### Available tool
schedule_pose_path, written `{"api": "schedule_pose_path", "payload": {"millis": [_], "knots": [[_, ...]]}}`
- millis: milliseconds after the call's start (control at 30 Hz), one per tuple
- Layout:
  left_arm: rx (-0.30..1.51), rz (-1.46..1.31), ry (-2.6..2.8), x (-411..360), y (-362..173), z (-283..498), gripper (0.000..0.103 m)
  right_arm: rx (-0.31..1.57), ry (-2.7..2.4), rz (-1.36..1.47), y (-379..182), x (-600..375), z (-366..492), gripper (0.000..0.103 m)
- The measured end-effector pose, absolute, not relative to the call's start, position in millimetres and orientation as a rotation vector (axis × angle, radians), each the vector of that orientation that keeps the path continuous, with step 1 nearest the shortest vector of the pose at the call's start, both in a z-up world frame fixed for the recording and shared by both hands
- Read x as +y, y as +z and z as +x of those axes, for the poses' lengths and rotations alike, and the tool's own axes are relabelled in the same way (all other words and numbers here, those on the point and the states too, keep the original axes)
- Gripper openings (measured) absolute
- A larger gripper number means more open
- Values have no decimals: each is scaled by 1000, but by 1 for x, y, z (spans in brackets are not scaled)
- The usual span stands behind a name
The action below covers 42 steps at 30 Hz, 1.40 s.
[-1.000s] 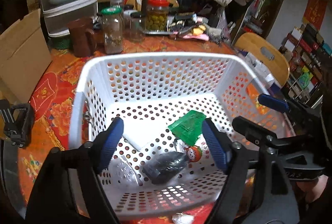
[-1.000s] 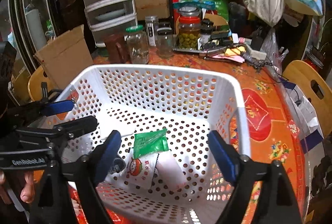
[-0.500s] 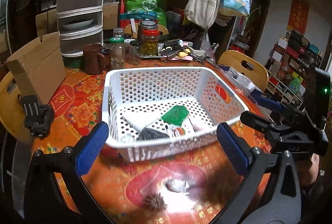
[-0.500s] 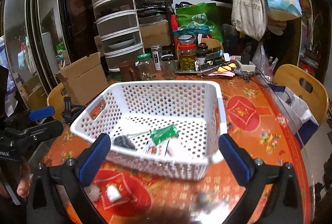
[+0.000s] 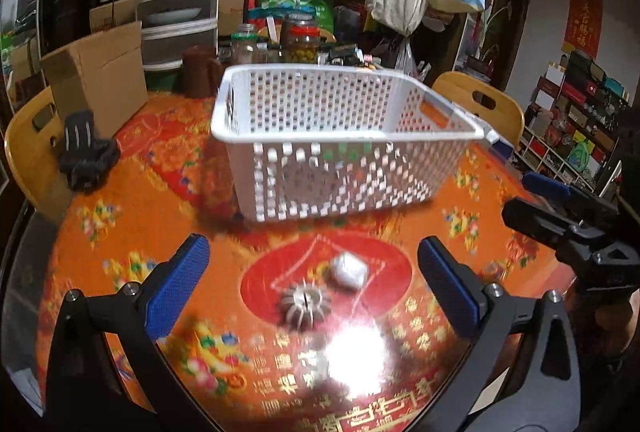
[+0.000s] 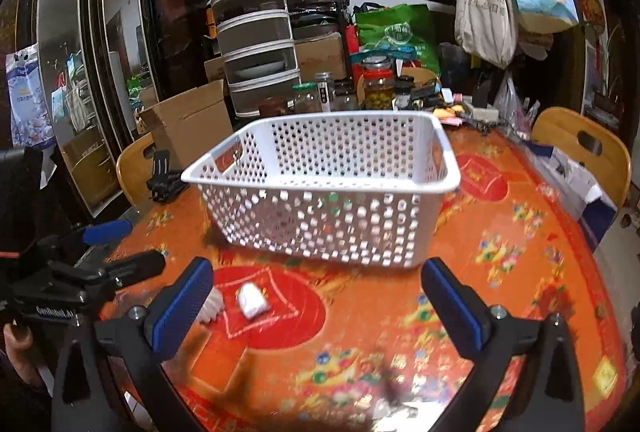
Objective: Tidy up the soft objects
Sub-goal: 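Grasp the white ribbed plastic piece with the left tool while the right tool grasps the foil packet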
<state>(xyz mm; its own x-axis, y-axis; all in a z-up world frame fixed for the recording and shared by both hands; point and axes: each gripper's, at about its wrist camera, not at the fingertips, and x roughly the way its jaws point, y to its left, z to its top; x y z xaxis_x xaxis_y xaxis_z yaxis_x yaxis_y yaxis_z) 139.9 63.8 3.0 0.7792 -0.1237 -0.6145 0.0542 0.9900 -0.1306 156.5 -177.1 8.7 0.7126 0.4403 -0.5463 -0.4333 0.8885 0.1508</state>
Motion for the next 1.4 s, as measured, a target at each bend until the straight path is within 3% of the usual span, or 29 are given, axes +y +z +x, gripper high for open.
{"api": "schedule_pose_path", "payload": {"millis": [533, 733, 800, 1000, 1067, 1133, 1233, 1400], "knots": [[783, -87, -78, 58, -74, 161, 103, 743, 564, 1, -55, -149, 156, 103], [796, -74, -78, 58, -82, 168, 101, 766, 560, -14, -63, -139, 159, 92], [799, -68, -75, 57, -84, 170, 98, 769, 550, -17, -65, -137, 161, 90], [813, -63, -72, 57, -87, 173, 74, 789, 559, -25, -70, -126, 168, 81], [821, -58, -72, 57, -89, 174, 58, 797, 567, -29, -72, -121, 172, 79], [825, -68, -84, 58, -91, 174, 49, 810, 579, -35, -75, -115, 175, 77], [820, -56, -79, 58, -91, 171, 41, 816, 593, -45, -78, -105, 177, 75], [813, -47, -55, 66, -92, 166, 41, 825, 612, -67, -81, -90, 181, 70]]}}
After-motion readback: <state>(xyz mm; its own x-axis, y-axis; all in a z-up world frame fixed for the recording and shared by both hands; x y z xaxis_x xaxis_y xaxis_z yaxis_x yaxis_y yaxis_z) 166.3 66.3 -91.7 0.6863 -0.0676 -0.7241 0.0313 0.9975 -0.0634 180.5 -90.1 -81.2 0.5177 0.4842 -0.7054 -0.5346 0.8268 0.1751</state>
